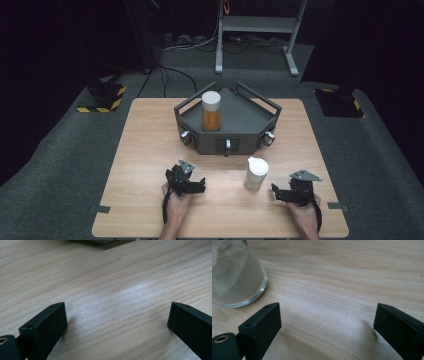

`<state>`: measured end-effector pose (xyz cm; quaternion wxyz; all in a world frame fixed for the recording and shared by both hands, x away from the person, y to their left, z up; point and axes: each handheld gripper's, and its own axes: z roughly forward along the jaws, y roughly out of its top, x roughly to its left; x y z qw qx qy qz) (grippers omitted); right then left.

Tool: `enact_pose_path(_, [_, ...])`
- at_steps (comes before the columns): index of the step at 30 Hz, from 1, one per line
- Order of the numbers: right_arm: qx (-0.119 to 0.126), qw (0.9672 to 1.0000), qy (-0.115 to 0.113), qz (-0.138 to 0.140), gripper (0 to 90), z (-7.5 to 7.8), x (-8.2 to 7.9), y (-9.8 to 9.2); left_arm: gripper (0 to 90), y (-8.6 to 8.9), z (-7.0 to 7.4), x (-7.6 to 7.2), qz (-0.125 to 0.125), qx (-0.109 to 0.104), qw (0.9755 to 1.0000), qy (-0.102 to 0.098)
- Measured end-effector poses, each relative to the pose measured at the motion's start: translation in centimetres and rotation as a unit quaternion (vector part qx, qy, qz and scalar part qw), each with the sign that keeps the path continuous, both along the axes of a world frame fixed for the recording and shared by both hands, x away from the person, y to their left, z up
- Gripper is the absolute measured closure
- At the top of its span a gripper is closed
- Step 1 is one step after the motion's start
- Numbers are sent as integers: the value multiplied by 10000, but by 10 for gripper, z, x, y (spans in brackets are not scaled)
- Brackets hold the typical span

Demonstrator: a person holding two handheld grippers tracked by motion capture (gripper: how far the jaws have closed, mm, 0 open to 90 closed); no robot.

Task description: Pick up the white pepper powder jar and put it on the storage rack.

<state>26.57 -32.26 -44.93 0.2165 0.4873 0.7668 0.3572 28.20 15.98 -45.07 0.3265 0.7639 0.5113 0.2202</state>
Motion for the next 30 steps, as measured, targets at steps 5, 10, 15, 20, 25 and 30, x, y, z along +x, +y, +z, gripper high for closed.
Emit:
enact_pose_path(5, [79,9998,-17,168,76,1,-4,0,26,0,0,0,2,-1,10000,4])
enact_pose_path(10, [178,9990,-17,404,86,2,-6,1,26,0,0,0,2,-2,10000,3])
enact_pose_path(15, [217,9979,-38,610,92,3,-7,6,26,0,0,0,1,-1,10000,3])
enact_pose_path(20, [195,9967,-39,781,93,4,-6,13,26,0,0,0,2,-1,10000,2])
enact_pose_path(25, [206,9955,-83,922,96,5,-6,18,26,0,0,0,0,0,10000,2])
enact_pose_path(30, [158,9946,-116,1021,96,6,-5,26,27,0,0,0,0,-1,10000,-1])
